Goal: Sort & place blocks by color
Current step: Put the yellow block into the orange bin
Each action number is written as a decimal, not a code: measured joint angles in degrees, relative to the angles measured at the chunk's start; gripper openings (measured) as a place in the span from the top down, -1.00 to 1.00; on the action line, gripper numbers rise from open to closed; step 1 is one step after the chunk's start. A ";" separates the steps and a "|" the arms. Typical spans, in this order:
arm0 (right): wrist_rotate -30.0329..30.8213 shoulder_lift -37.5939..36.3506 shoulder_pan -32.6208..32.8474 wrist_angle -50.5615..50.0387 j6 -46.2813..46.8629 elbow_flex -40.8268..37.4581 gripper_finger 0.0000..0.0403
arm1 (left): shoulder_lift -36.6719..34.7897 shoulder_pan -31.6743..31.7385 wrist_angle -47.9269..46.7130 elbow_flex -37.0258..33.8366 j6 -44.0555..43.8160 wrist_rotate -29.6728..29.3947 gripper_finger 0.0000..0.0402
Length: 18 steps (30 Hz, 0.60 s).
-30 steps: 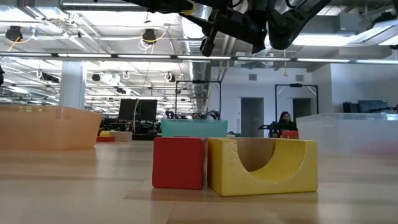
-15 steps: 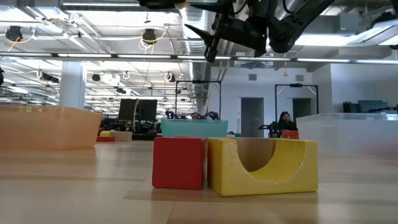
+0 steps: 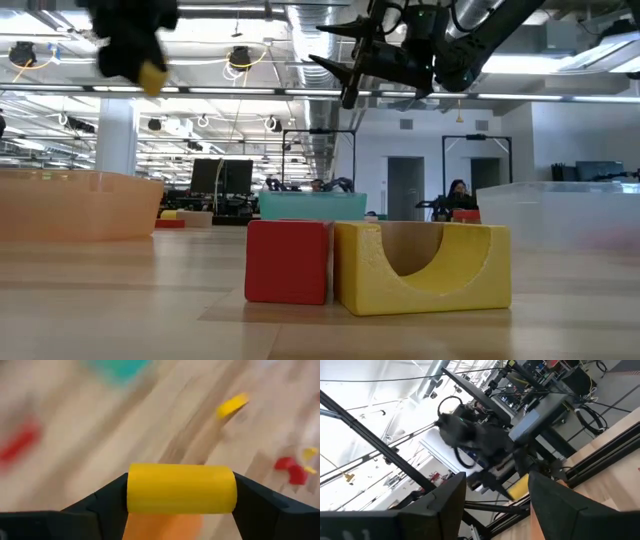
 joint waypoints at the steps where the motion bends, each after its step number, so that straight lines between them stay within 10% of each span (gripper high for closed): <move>1: -0.02 0.00 -0.12 0.01 -0.08 0.00 -0.16 | 0.14 0.00 -3.66 -0.01 -5.23 0.64 -0.32; 7: -0.02 0.00 0.20 -0.26 -0.67 0.00 -0.16 | 1.87 -1.89 -16.38 -0.08 -32.24 4.38 -0.32; 18: -2.20 0.00 1.47 -0.16 -0.83 0.00 -0.16 | 8.84 -8.30 -13.02 -5.15 -44.52 -3.03 -0.32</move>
